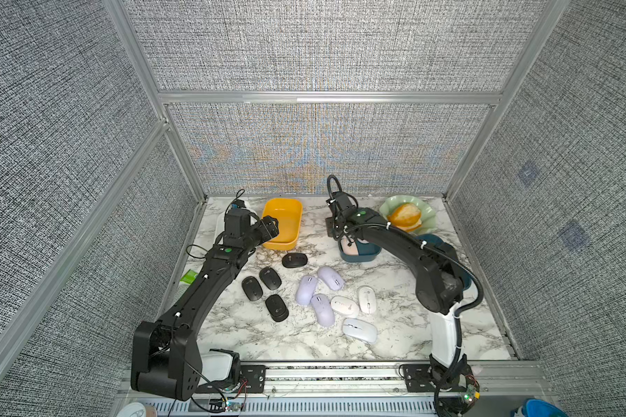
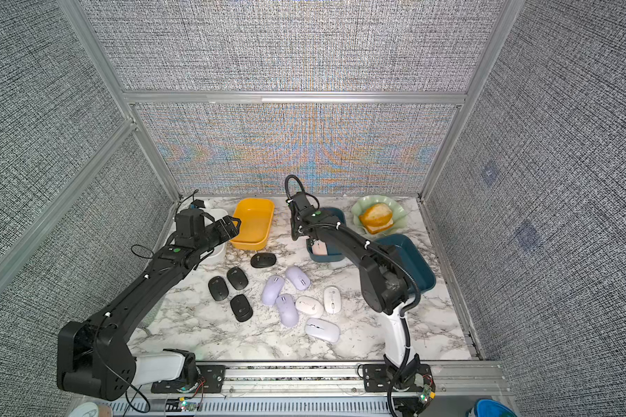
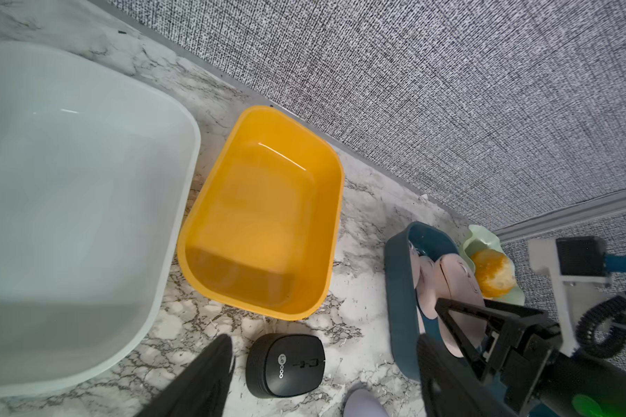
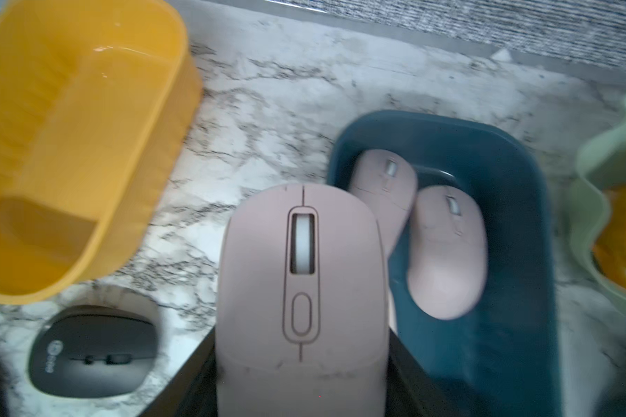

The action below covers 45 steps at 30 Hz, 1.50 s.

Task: Place the mice by color into the storage box
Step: Place the mouse in the storage box.

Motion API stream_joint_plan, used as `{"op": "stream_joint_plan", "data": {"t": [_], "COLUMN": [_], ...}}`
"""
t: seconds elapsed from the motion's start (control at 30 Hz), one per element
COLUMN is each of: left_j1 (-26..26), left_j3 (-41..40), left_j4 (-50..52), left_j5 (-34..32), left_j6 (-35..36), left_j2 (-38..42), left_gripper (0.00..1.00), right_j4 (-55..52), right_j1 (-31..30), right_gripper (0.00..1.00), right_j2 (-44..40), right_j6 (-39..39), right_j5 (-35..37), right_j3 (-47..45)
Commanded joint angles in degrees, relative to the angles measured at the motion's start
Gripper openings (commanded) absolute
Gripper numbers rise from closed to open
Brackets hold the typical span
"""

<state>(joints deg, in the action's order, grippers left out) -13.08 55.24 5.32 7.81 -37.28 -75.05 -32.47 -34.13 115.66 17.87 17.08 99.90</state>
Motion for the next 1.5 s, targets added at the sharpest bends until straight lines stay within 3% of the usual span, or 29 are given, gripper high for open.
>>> {"op": "stream_joint_plan", "data": {"t": [0.0,0.23,0.7,1.0,1.47], "left_j1": [-0.1,-0.2,-0.2,-0.2,-0.2], "left_j3": [-1.1,-0.7,0.5,1.0,1.0], "left_j4": [-3.9,-5.4,-5.2,-4.9,-4.9], "left_j5": [2.2,5.1,8.4,10.0,10.3], "left_j6": [1.1,2.4,2.4,1.6,1.5], "left_j2": [0.5,-1.7,-4.9,-6.1,-6.1], "left_gripper": [0.81,0.81,0.80,0.80,0.80], "right_j4": [-4.4,-10.8,-29.5,-32.4,-33.6], "right_j1": [2.9,8.6,14.0,14.2,13.8], "right_gripper": [0.52,0.52,0.52,0.52,0.52], "right_j2": [-3.3,-5.4,8.6,11.3,17.4], "right_j6": [-1.7,-5.0,-9.3,-9.2,-7.5], "right_j5": [-1.1,-4.7,-13.5,-16.8,-11.4], "right_j3": [-3.7,-7.8,10.4,12.5,19.2]}}
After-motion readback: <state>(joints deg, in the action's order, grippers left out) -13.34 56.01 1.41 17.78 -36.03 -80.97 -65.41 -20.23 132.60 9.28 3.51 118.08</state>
